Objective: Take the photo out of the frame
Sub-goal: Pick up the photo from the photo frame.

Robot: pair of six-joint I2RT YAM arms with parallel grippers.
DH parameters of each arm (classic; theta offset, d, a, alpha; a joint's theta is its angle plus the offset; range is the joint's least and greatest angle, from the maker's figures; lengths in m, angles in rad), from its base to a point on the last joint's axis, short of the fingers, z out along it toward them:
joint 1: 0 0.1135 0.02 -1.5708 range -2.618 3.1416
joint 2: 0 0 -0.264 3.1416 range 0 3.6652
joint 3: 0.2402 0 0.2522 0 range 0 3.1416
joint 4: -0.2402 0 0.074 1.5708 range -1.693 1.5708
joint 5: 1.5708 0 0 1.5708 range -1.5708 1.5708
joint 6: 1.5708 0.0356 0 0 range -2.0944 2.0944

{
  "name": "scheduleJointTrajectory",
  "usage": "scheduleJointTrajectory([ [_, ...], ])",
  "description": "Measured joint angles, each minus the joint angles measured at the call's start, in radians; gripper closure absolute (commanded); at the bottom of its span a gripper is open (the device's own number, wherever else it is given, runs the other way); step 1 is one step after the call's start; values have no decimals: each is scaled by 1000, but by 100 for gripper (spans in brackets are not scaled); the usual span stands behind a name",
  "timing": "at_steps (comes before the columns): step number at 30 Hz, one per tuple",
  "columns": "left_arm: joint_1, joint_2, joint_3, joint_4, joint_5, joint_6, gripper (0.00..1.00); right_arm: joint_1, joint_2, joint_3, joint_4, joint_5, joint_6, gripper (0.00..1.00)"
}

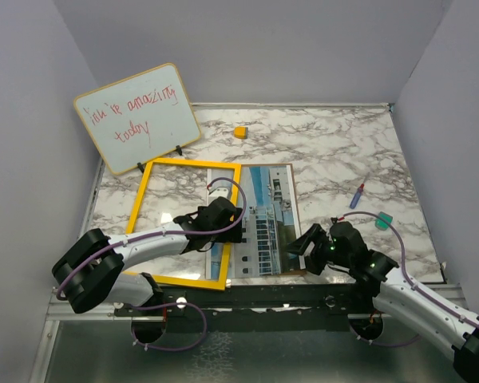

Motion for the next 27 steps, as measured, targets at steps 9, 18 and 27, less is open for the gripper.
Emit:
scheduleJointTrajectory([
  [9,0,0,0,0,0,0,12,0,1,-8,-7,8,13,46],
  [18,0,-9,0,-14,0,2,12,0,26,-40,29,8,5,58],
  [27,0,-40,0,-66,5,0,12,-52,126,-39,89,-26,-59,57],
])
